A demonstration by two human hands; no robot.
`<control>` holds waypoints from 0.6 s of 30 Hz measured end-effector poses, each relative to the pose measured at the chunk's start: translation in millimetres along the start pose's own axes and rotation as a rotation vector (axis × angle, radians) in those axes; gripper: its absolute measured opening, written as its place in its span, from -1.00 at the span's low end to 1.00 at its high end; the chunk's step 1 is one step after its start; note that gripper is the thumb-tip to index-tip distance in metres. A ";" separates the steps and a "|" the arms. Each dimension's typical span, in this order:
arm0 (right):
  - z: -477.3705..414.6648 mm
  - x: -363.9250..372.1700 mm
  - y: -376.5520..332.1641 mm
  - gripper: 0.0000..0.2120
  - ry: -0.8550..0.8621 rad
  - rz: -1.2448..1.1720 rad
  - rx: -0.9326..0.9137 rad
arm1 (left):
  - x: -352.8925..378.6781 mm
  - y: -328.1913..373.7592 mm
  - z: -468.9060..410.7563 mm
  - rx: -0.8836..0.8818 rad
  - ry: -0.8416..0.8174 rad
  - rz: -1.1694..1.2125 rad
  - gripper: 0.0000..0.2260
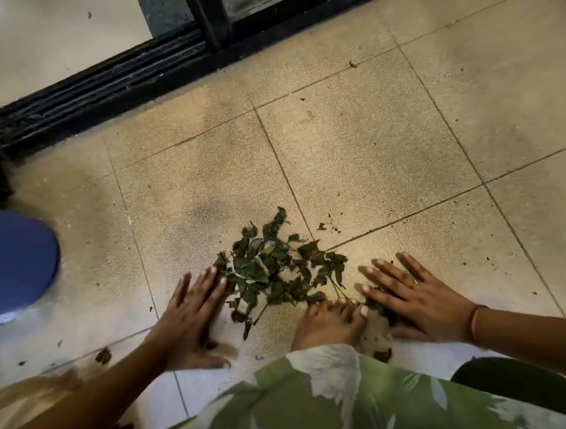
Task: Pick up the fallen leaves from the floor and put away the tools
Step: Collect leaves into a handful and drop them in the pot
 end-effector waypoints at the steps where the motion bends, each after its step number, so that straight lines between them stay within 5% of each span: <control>1: -11.1 -0.1 4.2 -0.24 -0.015 -0.006 0.045 | 11.3 5.1 4.3 -0.007 -0.026 -0.011 0.05; 6: -49.9 2.6 3.5 -0.25 -0.085 0.053 -0.142 | -1.5 10.2 -29.3 -0.161 0.036 0.044 0.13; 9: -64.7 -4.3 4.5 -0.29 -0.073 0.061 -0.237 | -22.0 11.5 -65.3 -0.095 0.063 0.045 0.13; 18: -143.2 -21.5 -15.6 -0.30 -0.080 -0.141 -0.064 | -65.3 17.7 -132.9 0.111 0.141 0.083 0.19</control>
Point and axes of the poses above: each hand's wrist, its own z-axis away from the middle knuckle, its own x-axis out of the palm, y = z × x, the point moved 10 cm from there along -z, towards the middle knuckle, and after that the axes turned 11 degrees about x, right-handed, at the moved point
